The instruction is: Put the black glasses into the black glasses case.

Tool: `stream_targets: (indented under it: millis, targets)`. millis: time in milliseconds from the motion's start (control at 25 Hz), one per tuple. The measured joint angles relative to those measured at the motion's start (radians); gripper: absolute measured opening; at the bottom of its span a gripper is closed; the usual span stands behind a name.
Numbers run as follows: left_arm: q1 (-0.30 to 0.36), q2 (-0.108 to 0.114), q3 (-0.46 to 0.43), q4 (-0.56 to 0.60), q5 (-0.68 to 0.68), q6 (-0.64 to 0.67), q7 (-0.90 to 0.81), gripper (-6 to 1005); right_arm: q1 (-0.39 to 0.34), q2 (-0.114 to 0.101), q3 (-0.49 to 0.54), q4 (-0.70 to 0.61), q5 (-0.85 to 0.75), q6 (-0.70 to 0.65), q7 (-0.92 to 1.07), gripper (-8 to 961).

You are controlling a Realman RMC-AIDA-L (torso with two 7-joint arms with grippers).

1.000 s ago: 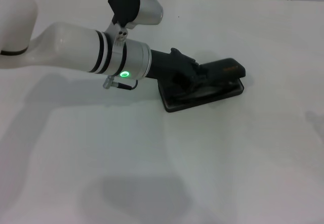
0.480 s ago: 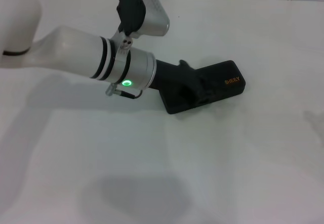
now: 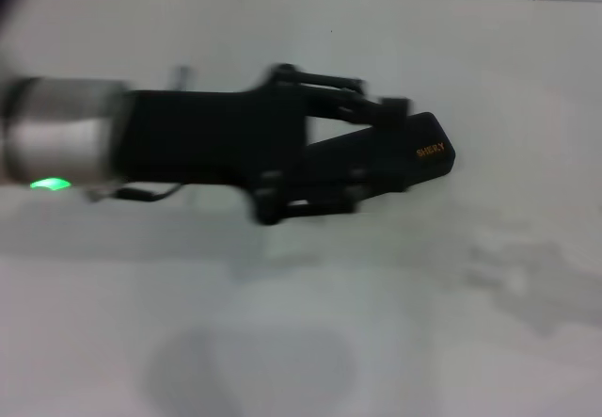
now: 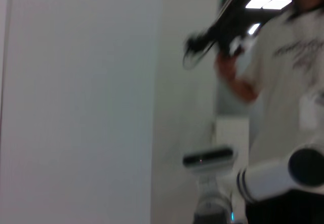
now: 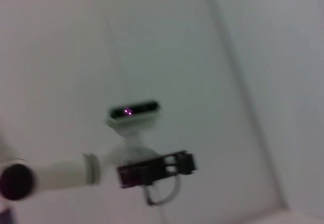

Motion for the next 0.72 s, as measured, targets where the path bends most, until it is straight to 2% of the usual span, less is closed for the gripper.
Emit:
stream_targets:
  millis: [120,200,440,520,720]
  targets:
    - [0.067,0.015,-0.069,-0.005,-0.023,0.084,0.038,495,0.013,0.001,-0.154,0.036,0.128,0.004,-0.051,250]
    - [0.090,0.034,-0.072,-0.014,-0.009,0.090,0.032,536,0.025,0.001,-0.237,0.038,0.184,0.034,-0.054,295]
    - [0.104,0.075,-0.075,-0.114,0.004,0.118,0.058,659,0.105,0.001,-0.399,0.034,0.245,0.113,-0.049,430]
    - [0.107,0.080,-0.076,-0.131,0.005,0.119,0.074,700,0.121,0.001,-0.443,0.035,0.259,0.144,-0.047,475]
    - [0.114,0.081,-0.076,-0.134,0.026,0.120,0.096,700,0.139,0.001,-0.530,0.029,0.300,0.188,-0.046,655]
